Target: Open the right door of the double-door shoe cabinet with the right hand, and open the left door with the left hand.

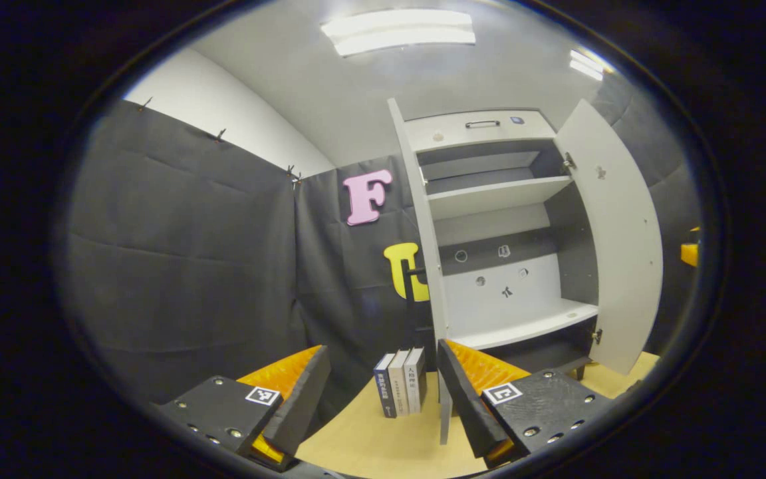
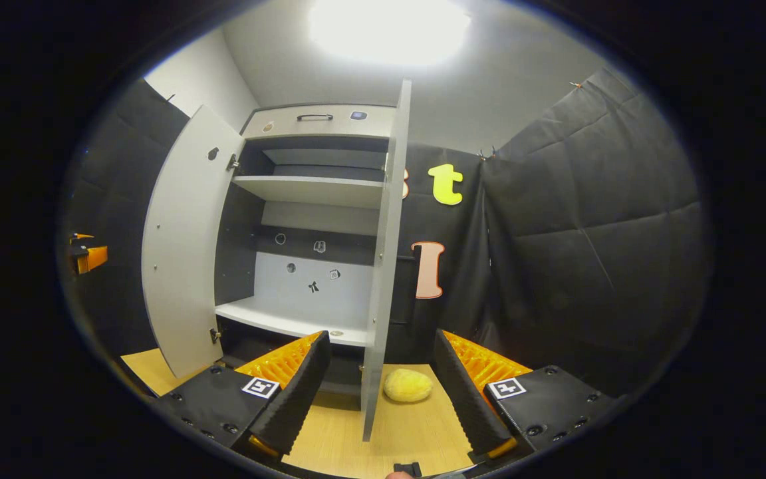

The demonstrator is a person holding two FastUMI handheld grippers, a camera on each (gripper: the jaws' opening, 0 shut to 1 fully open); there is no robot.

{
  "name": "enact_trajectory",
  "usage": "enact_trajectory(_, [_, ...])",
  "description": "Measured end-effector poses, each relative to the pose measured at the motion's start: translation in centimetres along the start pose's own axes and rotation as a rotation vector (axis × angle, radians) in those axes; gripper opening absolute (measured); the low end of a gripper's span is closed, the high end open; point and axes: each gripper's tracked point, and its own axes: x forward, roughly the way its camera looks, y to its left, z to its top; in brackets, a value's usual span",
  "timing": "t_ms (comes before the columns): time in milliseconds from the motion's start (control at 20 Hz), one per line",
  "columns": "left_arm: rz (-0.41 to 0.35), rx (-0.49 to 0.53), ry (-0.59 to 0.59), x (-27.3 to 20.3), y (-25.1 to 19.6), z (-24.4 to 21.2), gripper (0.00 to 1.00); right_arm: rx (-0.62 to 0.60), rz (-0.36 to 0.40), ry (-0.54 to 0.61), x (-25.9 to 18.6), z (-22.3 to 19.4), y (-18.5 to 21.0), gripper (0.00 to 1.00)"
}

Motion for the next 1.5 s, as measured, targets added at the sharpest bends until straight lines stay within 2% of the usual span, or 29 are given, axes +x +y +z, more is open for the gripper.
enact_trajectory(400, [-0.032, -0.022, -0.017, -4.4, 0.7, -1.0, 0.95, 0.018, -0.022, -0.025, -1.8, 0.4, 0.5, 0.98])
enact_trajectory(1500, [-0.057, -0.025, -0.028, -4.4, -0.9, -0.9, 0.94, 0.032, -0.076, -0.024, -2.7, 0.1, -1.9, 0.98])
